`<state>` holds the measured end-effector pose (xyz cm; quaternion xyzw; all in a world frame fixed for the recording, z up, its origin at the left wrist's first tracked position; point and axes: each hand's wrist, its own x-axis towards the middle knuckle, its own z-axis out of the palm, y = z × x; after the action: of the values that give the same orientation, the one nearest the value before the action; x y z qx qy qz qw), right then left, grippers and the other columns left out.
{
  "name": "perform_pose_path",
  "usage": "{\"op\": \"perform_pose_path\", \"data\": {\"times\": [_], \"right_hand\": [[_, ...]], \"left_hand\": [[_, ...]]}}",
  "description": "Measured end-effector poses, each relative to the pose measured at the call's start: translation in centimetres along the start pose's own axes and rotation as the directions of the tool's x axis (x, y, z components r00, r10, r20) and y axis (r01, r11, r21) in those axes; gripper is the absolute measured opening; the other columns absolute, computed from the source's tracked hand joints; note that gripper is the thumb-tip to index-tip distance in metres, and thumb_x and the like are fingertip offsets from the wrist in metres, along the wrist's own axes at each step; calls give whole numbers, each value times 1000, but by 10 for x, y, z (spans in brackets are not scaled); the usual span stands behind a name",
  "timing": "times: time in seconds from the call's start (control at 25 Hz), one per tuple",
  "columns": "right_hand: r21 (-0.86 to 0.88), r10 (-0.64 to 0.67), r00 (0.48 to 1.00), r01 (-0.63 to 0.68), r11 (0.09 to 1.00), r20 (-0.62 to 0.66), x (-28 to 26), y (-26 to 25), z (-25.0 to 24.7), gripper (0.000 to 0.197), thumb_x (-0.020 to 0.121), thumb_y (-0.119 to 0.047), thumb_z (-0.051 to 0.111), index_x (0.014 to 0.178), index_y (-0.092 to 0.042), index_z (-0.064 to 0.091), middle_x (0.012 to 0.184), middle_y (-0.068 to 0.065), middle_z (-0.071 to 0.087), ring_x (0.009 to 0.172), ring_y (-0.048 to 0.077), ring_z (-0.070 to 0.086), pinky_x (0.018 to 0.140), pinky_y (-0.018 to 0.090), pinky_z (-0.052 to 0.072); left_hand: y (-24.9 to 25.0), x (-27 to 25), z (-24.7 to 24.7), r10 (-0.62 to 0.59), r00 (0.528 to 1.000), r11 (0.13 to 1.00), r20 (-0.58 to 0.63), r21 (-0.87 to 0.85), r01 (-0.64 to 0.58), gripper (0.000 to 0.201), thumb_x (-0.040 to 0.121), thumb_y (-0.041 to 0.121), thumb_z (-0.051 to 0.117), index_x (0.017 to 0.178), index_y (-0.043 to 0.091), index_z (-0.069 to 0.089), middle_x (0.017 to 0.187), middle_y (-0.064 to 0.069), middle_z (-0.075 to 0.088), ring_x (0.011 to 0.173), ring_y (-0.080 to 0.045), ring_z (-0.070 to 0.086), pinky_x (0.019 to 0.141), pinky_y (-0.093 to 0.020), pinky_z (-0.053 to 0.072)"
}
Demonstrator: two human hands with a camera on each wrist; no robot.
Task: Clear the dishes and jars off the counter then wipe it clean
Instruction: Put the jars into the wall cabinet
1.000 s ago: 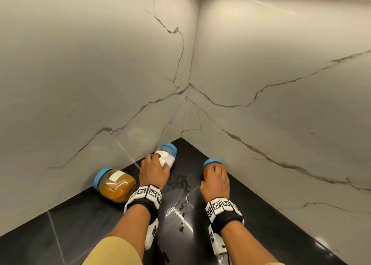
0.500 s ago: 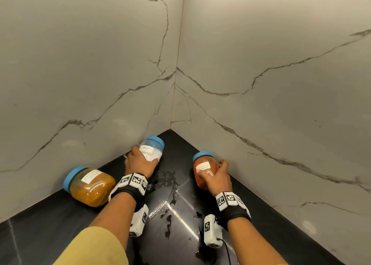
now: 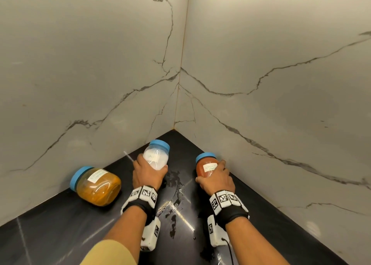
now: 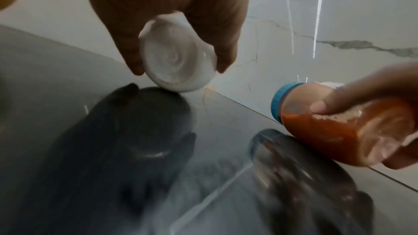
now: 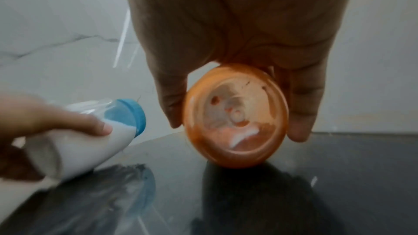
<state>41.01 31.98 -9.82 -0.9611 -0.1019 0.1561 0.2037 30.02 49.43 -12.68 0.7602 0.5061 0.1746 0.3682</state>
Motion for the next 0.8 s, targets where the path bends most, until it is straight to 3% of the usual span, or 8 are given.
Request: {"op": "perform_pose_path", "data": {"times": [0.2, 0.36, 0.52, 0.64, 0.8], "right_hand": [[355, -64, 986, 115, 928, -152, -70, 29, -7, 113, 68, -47, 78, 150, -30, 2, 146, 5, 32, 128, 26, 42, 103, 44, 42], [444, -84, 911, 276, 852, -403, -145, 57, -37, 109, 68, -48, 80, 150, -30, 11, 141, 3, 38, 124, 20, 43, 97, 36, 43], [401, -85, 733, 462, 791, -675, -209, 88, -91, 101, 69, -44, 81, 148, -23, 22, 136, 1, 43, 121, 17, 44, 96, 33, 43], [361, -51, 583, 567, 740, -811, -256, 113, -145, 98, 70, -45, 80, 147, -22, 25, 136, 1, 45, 120, 16, 46, 100, 40, 45], [251, -30, 375, 677, 692, -927, -333, 154, -211, 92, 72, -58, 71, 144, -17, 30, 140, 2, 47, 126, 18, 50, 100, 48, 48]], "left_hand": [[-10, -97, -8, 30, 998, 963, -51, -265, -42, 98, 64, 42, 84, 142, 20, 29, 140, -11, 40, 122, -35, 48, 97, -48, 44], [7, -165, -30, 272, 962, 912, -30, -310, -268, 100, 65, 46, 83, 144, 23, 27, 139, -6, 40, 119, -30, 50, 91, -44, 48], [61, -233, -62, 471, 871, 769, -141, -418, -483, 97, 65, 46, 84, 141, 20, 30, 130, -4, 44, 106, -19, 52, 76, -29, 48], [111, -291, -80, 585, 783, 609, -212, -522, -597, 95, 64, 44, 85, 140, 19, 34, 131, -4, 46, 109, -14, 49, 83, -28, 46], [158, -391, -93, 645, 707, 369, -291, -692, -621, 94, 62, 39, 87, 138, 22, 34, 128, 8, 45, 114, -8, 46, 91, -33, 50]]}}
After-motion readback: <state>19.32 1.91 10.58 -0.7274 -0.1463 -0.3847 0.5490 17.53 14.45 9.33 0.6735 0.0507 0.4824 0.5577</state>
